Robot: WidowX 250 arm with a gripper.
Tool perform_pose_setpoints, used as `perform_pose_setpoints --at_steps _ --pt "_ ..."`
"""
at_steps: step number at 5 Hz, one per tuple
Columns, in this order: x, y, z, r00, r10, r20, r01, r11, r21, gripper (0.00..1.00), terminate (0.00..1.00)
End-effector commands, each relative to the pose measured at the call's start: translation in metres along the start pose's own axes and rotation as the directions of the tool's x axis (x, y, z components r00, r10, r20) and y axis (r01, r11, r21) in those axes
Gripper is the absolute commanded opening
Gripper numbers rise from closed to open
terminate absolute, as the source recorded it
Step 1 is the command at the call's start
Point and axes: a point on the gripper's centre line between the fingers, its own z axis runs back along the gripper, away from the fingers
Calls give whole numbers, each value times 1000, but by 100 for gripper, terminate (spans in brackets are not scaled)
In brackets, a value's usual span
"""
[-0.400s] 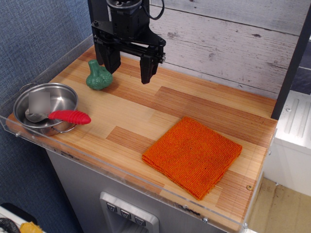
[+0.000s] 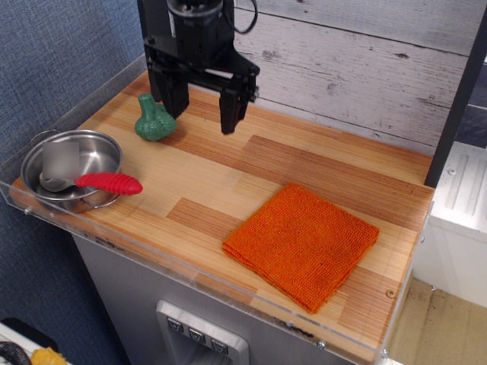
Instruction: Pick up the red spoon from pot and put it on the table
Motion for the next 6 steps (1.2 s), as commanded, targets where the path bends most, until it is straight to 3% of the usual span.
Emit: perform_pose_setpoints --at_steps 1,2,3,4,5,6 --pt "-24 37 17 897 439 47 -441 897 34 100 0" --pt "-36 63 17 760 649 -30 -648 760 55 100 0" --pt "-51 89 10 575 817 -48 -812 577 92 100 0" --pt "-61 107 4 353 935 -20 -934 354 58 100 0" --pt "-67 120 -5 117 993 33 -989 114 91 100 0" --pt "-67 128 -19 -26 998 50 -993 -32 110 100 0"
